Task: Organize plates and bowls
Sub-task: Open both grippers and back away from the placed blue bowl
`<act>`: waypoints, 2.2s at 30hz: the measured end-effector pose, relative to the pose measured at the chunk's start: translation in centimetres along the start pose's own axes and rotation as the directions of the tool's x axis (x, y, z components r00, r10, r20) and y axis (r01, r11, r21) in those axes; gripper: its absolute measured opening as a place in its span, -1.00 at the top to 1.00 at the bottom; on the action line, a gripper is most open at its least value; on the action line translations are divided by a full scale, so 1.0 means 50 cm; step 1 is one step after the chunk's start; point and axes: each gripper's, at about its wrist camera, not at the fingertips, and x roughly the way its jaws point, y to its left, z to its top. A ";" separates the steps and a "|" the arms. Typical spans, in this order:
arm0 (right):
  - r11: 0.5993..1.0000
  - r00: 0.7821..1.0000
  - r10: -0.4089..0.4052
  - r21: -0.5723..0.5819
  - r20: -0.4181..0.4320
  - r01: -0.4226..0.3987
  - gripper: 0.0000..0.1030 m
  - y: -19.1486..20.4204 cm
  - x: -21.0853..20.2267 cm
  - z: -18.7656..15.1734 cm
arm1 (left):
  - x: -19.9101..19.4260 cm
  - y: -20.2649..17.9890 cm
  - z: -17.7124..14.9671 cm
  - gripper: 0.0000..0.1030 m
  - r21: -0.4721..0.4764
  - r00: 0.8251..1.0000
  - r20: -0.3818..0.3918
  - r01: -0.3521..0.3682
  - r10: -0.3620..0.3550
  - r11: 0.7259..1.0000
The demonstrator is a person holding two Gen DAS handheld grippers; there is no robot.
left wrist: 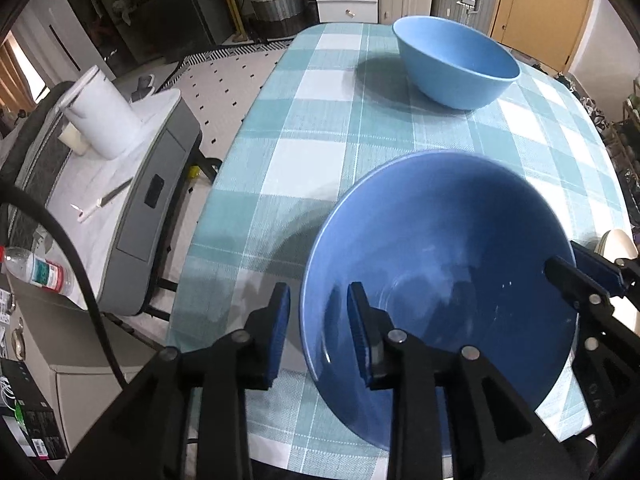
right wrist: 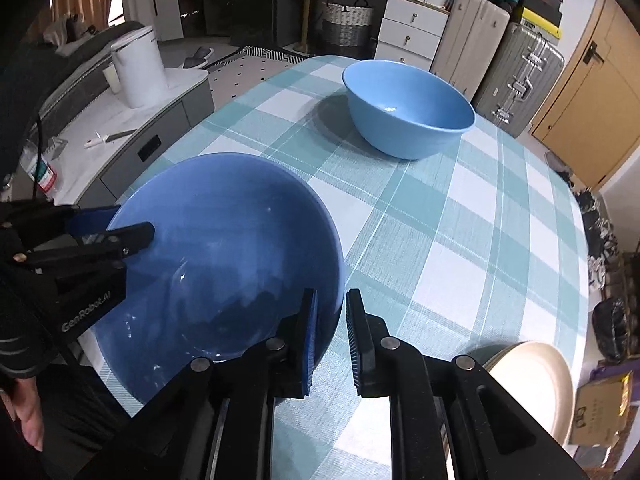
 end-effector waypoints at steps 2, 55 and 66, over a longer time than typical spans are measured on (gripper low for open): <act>0.999 1.000 0.025 0.025 -0.001 -0.025 0.74 -0.007 -0.003 -0.004 | 0.007 0.005 -0.004 0.34 -0.016 1.000 -0.013 0.015 -0.015 1.000; 0.977 0.886 0.032 0.171 0.462 -0.124 -0.96 -0.029 -0.125 -0.201 | -0.169 0.014 -0.138 -0.92 -0.049 0.816 0.569 0.159 -0.103 0.986; 0.964 0.874 0.085 0.184 0.478 -0.195 -0.98 -0.039 -0.136 -0.208 | -0.175 -0.019 -0.149 -0.92 0.002 0.817 0.569 0.115 -0.095 0.993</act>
